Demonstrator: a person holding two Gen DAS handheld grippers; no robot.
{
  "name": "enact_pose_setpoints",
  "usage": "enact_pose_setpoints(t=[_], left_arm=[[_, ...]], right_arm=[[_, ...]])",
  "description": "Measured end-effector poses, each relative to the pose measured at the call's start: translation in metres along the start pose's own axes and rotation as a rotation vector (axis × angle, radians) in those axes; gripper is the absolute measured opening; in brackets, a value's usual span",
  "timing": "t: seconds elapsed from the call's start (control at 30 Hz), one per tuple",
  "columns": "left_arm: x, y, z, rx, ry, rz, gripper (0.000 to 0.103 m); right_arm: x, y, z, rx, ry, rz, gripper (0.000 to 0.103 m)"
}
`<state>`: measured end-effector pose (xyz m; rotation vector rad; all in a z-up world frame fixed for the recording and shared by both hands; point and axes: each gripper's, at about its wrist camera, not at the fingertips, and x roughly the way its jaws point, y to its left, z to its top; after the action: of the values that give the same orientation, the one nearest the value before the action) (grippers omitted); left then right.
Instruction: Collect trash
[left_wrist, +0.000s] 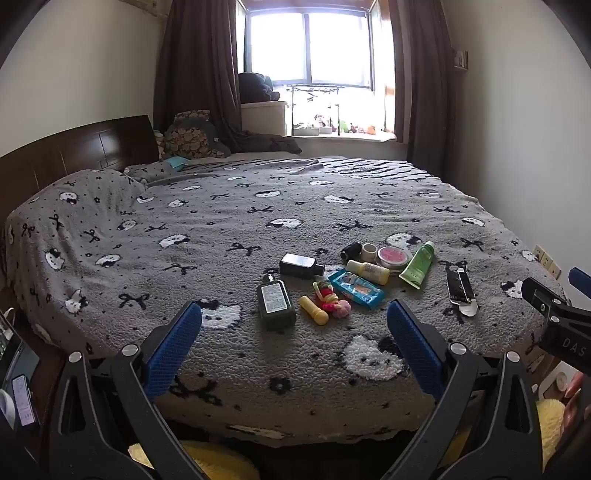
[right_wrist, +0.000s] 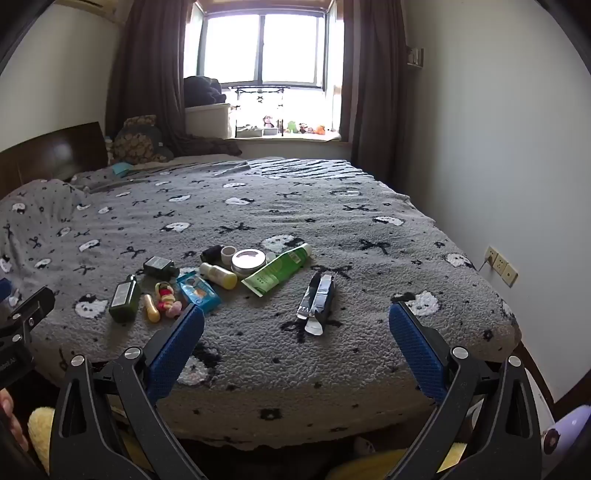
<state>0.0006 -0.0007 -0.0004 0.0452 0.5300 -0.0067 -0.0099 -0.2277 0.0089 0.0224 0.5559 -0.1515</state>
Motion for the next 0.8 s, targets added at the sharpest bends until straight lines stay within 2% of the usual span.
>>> enact_pose_setpoints(t=[0.8], left_arm=[[-0.0086, 0.001, 0.0096, -0.009, -0.03, 0.005, 0.095]], right_arm=[[-0.0056, 0.0034, 0.0044, -0.005, -0.014, 0.005, 0.1]])
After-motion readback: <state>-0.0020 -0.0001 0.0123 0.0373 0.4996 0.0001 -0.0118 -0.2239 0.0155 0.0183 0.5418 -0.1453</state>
